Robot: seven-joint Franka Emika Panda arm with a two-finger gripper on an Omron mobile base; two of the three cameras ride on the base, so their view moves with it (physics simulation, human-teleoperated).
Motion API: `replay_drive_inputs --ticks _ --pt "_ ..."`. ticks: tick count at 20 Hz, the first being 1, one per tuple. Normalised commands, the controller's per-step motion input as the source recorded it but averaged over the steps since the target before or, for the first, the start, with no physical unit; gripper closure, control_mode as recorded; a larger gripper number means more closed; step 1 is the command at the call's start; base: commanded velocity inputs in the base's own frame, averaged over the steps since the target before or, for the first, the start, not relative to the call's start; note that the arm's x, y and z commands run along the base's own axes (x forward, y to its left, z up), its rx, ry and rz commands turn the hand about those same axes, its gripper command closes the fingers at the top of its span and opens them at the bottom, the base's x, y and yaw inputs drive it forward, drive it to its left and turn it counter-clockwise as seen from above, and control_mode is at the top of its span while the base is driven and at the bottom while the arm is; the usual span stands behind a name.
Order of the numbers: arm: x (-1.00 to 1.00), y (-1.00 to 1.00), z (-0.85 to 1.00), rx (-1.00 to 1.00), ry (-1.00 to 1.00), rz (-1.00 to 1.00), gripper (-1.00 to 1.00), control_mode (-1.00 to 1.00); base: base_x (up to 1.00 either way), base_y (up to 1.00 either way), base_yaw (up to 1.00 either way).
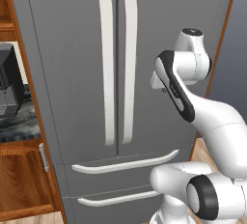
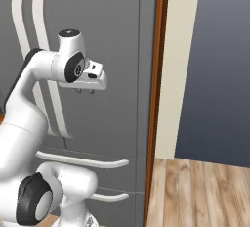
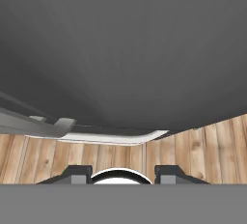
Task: Retrieve the sausage and cheese from the fridge and place them on the cutting board on the counter.
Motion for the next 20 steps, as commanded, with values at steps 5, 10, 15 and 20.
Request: replay_drive_inputs --ticks 5,10,15,20 --pt "0.00 0.00 0.00 0.00 0.00 0.00 -1.00 1.00 0.00 0.00 0.00" --pt "0.00 0.00 0.00 0.00 0.00 0.00 -1.00 1.00 0.00 0.00 0.00" --pt "0.00 0.00 0.00 0.00 0.00 0.00 -1.00 1.00 -0.27 0.02 0.00" --pt "0.00 0.00 0.00 0.00 0.00 0.00 -1.00 1.00 -0.60 0.00 0.00"
